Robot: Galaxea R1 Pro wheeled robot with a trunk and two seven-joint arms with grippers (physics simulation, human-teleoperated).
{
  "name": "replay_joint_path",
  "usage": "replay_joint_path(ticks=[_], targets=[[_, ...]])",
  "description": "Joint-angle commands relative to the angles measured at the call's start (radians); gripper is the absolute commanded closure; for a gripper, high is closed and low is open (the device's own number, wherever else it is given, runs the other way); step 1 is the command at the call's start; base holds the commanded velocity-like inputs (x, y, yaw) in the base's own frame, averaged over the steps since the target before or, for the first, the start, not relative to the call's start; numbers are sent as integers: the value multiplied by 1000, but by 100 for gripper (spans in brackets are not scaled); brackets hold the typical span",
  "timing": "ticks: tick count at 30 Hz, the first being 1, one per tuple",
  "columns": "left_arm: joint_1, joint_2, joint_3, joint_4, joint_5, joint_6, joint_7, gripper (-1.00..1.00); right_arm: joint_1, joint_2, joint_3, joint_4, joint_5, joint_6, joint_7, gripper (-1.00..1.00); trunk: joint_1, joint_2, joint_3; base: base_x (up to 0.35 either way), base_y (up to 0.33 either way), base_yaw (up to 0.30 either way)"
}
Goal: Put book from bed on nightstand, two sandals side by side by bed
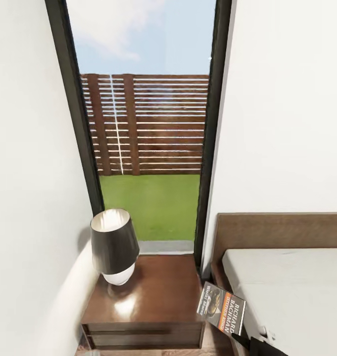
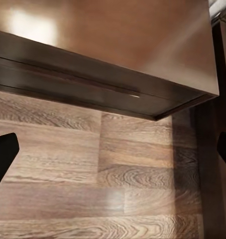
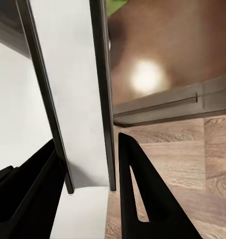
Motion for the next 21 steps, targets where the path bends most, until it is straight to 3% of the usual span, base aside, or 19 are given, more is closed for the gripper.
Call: replay_joint_path(ticks=[1, 21], targets=[[-1, 0, 5, 1, 2, 0, -7, -100, -1, 0, -11, 0, -1, 11, 4, 100, 1, -1, -1, 332, 0, 0], [-1, -1, 5, 1, 2, 0, -7, -100, -1, 0, -11, 0, -1, 11, 4, 100, 1, -1, -1, 331, 0, 0]])
